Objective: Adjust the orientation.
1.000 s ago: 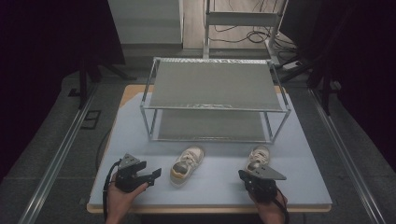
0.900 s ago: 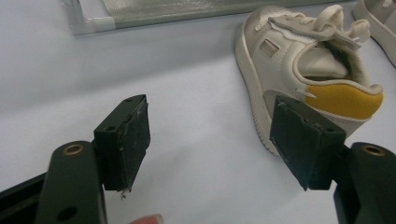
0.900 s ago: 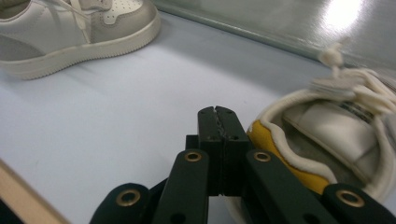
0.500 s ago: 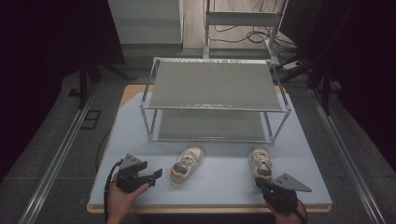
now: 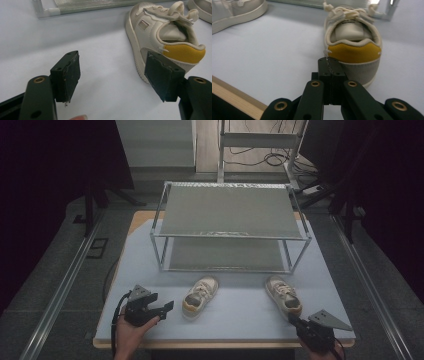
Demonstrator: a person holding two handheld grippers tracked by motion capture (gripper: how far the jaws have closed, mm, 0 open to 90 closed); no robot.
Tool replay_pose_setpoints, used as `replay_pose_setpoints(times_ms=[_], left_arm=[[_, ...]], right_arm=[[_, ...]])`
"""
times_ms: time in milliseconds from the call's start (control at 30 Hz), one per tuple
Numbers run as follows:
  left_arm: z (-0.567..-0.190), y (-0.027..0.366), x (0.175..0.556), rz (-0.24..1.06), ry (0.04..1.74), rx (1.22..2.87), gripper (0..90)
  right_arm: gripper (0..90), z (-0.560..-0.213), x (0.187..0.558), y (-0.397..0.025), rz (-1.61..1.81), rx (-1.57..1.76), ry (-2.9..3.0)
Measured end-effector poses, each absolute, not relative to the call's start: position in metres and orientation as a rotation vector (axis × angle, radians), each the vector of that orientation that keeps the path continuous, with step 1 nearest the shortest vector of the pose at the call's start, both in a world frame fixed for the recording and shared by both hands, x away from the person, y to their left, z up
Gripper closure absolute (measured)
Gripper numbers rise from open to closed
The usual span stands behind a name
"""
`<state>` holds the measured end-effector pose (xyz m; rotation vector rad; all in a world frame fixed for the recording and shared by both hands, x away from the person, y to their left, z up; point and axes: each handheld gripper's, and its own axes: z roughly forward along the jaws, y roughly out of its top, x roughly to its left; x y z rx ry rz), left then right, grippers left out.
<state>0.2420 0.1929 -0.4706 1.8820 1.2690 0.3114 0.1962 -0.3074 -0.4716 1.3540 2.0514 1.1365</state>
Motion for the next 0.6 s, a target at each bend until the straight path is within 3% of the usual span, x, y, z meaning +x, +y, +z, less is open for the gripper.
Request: replay_pose_setpoints(times_ms=[433, 600], left_arm=[[-0.47, 0.194, 0.242, 0.311, 1.272, 1.878, 28.5], [-0.466, 0.192, 0.24, 0.31, 1.26, 1.878, 28.2]], right_arm=[[89.0, -0.475, 0.199, -0.329, 1.149, 1.424, 2.033], [78.5, -0.473, 0.196, -0.326, 1.162, 1.382, 2.057]])
